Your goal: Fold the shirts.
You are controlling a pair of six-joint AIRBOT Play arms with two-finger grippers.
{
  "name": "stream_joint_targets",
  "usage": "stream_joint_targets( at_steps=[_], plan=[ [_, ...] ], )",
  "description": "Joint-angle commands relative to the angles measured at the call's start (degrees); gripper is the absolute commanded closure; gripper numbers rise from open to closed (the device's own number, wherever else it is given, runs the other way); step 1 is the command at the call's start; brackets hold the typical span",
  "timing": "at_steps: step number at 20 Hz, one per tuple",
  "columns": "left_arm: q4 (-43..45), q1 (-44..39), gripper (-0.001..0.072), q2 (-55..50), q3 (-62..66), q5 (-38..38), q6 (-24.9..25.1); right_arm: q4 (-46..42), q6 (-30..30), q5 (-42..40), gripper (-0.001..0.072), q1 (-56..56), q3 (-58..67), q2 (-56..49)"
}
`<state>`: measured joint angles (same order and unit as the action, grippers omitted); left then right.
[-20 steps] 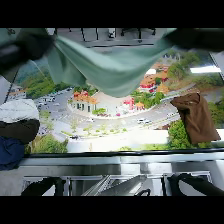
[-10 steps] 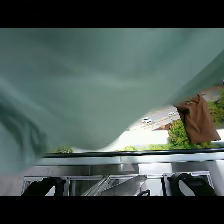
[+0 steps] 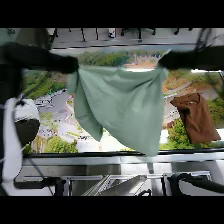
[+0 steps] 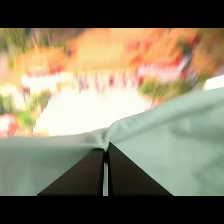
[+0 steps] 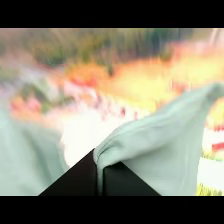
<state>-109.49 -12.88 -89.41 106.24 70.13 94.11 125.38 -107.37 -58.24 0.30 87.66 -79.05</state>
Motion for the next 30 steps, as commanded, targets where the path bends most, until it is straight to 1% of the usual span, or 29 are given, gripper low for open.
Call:
stream_joint_targets(
  at_steps=[1,3,5,6,7,8,9,11,13,14,16,18,19,21,22,23,26,30],
  plan=[
    [-0.07,-0.57,0.0691,-19.65,0.26,3.72,1.11,2.23,-0.02,4.74,0.0691,-0.5,-7.91,-14.73],
    [-0.22,0.39,0.0692,-25.73,2.67,1.6,1.01,6.6,-0.72,5.92,0.0691,-0.04,-6.71,-19.93],
    [-0.24,1.31,0.0691,-27.89,7.3,-0.83,0.98,7.3,-0.68,9.25,0.069,-0.07,-4.44,-20.37],
    [-0.24,1.81,0.0691,-27.87,9.38,-1.36,0.59,7.3,-0.68,9.2,0.0659,-0.07,-3.13,-20.09],
    [-0.09,2.01,0.0673,-27.87,11.61,-0.15,0.42,7.15,-0.63,8.39,0.0444,0.04,-1.84,-19.58],
    [-0.2,2.82,0.0355,-27.58,13.86,2.51,0.42,6.8,-0.61,6.75,0.0303,0.46,-0.48,-18.8],
    [-0.11,3.69,0.001,-26.43,14.84,5.05,-0.17,6.23,0.68,4.46,0.0345,1.42,0.79,-17.44],
    [0.04,6.86,0.0019,-21.66,12.94,8.11,-0.55,5.53,1.51,0.11,0.0345,4.74,1.51,-13.2],
    [-0.02,11.67,0.002,-14.99,6.56,9.49,-0.48,3.98,1.75,-7.74,0.0345,9.66,0.85,-8.0],
    [-0.13,14.45,0.0021,-11.5,1.95,10.67,-0.46,3.41,1.79,-11.08,0.0345,11.91,-1.14,-5.42],
    [-0.9,19.32,0.0021,-4.85,-10.91,10.91,-0.13,2.54,2.21,-12.87,0.0346,15.76,-9.84,0.63],
    [-7.85,22.71,0.0021,0.22,-26.18,6.6,3.67,2.56,2.16,-12.74,0.0344,18.27,-21.51,5.99],
    [-12.41,23.91,0.0022,1.88,-33.24,2.93,6.08,2.56,2.14,-12.57,0.0343,18.73,-26.93,7.85],
    [-19.37,25.07,0.003,2.43,-41.97,-2.99,10.6,2.86,1.86,-11.74,0.033,18.05,-37.05,9.81],
    [-20.61,24.98,0.0153,1.75,-44.15,-4.74,12.04,3.17,1.62,-11.28,0.0251,17.07,-40.79,9.73],
    [-21.24,24.57,0.0233,0.79,-45.35,-5.73,12.44,3.5,1.53,-9.84,0.0202,15.85,-44.72,9.62],
    [-21.24,22.21,0.0235,-4.02,-43.52,-6.54,12.41,5.42,1.66,-5.22,0.0205,12.5,-52.61,9.62],
    [-21.22,17.59,0.0235,-10.12,-36.3,-6.6,12.37,5.38,3.8,-3.76,0.0204,10.97,-56.33,9.55]
  ],
)
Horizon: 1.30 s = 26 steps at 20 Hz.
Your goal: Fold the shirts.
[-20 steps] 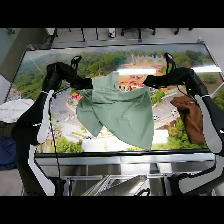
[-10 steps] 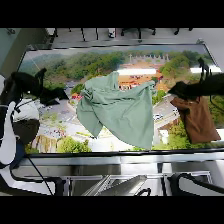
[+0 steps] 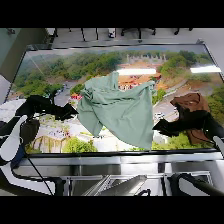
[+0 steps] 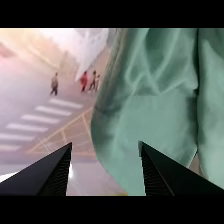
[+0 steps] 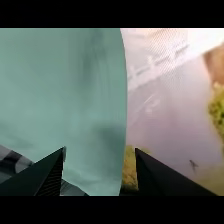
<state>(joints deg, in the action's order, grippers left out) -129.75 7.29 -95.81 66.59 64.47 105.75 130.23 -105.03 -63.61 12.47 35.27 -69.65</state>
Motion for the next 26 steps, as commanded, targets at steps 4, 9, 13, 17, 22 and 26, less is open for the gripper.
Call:
stream_joint_targets(
  at_steps=[4,9,13,17,22,26],
  plan=[
    [-0.79,-5.84,0.0238,-8.33,9.07,0.11,0.17,0.57,1.79,1.55,0.0204,-1.81,-5.46,-1.86],
    [-0.68,-6.4,0.069,-9.6,13.73,3.58,0.04,3.02,1.73,3.13,0.0315,-10.1,-5.62,-7.06],
    [-0.5,-6.29,0.0691,-4.42,14.14,3.39,-0.44,8.04,-2.08,4.11,0.0693,-13.27,-3.48,-6.8],
    [-0.94,-3.67,0.0692,11.28,18.12,4.74,-3.61,8.46,-1.53,-1.84,0.0693,-7.23,16.92,6.62],
    [-0.22,1.77,0.0692,38.49,38.53,0.55,-7.34,6.47,-1.05,-2.36,0.0693,7.65,64.39,19.02],
    [4.22,6.97,0.0692,51.1,54.93,-0.09,-9.22,2.95,-1.4,-0.42,0.0693,16.59,88.24,20.87]
  ],
)
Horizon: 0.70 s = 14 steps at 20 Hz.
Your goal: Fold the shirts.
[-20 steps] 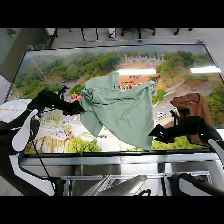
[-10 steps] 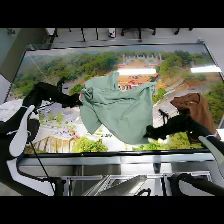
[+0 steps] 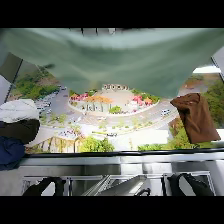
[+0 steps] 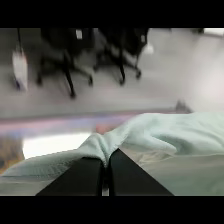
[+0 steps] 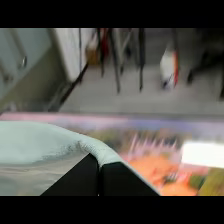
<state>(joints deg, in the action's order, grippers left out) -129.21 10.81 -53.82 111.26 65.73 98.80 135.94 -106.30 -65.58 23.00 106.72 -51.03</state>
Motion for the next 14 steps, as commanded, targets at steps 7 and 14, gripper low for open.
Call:
stream_joint_targets(
  at_steps=[7,14],
  plan=[
    [6.97,7.8,0.0692,14.4,0.13,1.95,-4.61,-1.4,-1.29,2.4,0.0693,6.8,10.75,3.41],
    [-2.62,-4.46,0.0691,-2.89,-23.98,-2.56,3.65,-3.74,-4.98,8.5,0.0693,-8.07,-28.41,-1.4]
  ],
)
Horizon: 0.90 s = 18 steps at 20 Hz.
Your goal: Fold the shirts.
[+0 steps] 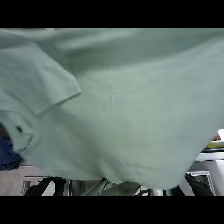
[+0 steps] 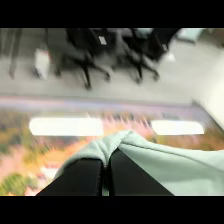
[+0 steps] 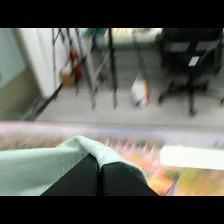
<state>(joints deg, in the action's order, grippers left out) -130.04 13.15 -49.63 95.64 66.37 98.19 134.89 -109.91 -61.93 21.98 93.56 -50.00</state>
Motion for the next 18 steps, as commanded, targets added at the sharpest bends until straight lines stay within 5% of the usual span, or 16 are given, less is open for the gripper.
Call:
stream_joint_targets(
  at_steps=[1,4,8,12,18],
  plan=[
    [0.72,-10.45,0.0692,-10.73,-10.54,-5.6,4.81,-3.89,-1.36,9.2,0.0693,-10.23,-21.59,-4.81],
    [7.63,-16.2,0.0692,-26.32,-15.41,-11.76,4.83,-4.17,-1.38,21.42,0.0693,-14.12,-32.54,-17.59],
    [6.88,-12.76,0.0691,-50.1,-10.34,-11.96,4.83,-2.21,-1.42,25.68,0.0693,-14.19,-27.8,-40.24],
    [3.02,-10.43,0.0691,-65.29,6.14,-11.15,3.89,-2.21,0.5,22.51,0.0693,-13.94,-10.4,-54.58],
    [9.88,-10.1,0.0691,-69.99,24.92,-7.37,-5.51,-7.78,8.55,10.19,0.0693,-12.37,13.55,-62.55]
  ],
)
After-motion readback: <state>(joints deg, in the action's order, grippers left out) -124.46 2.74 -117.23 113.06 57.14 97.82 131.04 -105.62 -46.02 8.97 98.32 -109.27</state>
